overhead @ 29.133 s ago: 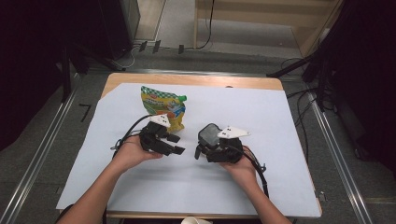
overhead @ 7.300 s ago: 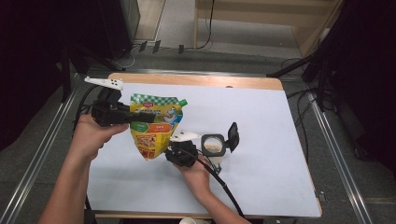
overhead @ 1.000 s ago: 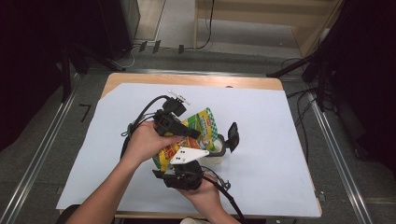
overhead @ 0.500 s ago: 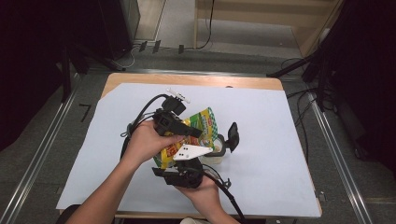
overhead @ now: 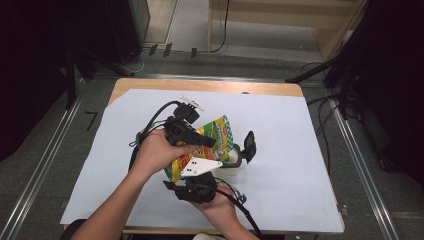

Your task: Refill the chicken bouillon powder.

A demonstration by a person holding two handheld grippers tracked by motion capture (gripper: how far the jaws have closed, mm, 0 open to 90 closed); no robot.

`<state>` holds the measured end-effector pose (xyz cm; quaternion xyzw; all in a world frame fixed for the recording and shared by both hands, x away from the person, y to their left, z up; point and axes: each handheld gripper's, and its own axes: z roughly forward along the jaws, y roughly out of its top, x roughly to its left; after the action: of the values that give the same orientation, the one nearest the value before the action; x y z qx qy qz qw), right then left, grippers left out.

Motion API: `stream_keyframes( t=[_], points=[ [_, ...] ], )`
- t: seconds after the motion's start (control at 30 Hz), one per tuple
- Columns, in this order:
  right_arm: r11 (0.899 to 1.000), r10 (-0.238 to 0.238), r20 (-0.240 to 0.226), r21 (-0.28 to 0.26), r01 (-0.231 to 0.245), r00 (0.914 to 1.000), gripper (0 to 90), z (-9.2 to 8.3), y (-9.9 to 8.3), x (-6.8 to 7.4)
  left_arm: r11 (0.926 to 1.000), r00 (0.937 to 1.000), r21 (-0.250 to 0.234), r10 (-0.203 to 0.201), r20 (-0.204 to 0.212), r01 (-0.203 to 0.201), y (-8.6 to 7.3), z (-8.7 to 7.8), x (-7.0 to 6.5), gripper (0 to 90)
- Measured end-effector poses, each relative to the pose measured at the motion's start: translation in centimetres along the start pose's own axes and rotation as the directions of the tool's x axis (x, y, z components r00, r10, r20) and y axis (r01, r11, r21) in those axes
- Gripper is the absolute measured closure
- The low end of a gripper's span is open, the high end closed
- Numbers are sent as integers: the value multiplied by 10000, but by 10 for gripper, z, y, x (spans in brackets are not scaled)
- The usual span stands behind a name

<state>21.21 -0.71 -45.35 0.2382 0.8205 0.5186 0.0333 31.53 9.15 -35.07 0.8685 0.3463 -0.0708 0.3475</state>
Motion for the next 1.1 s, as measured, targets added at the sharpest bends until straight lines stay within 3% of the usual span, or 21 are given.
stream_keyframes(
  t=[0.27, 0.63, 1.1],
  points=[
    [9983, 489, -228, -305, -496, 9985, 676, -2, 2, -1, 9999, 9998, 33, 168, -118, -167, 5, -1, -3, 737],
    [9979, 528, -302, -360, -538, 9982, 682, -3, 8, -5, 9972, 9993, 641, -380, 40, 377, 17, 1, 7, 799],
    [9980, 534, -278, -316, -542, 9982, 687, -3, 9, -7, 9972, 9997, 713, -238, 70, 233, 20, 3, 10, 802]
  ],
)
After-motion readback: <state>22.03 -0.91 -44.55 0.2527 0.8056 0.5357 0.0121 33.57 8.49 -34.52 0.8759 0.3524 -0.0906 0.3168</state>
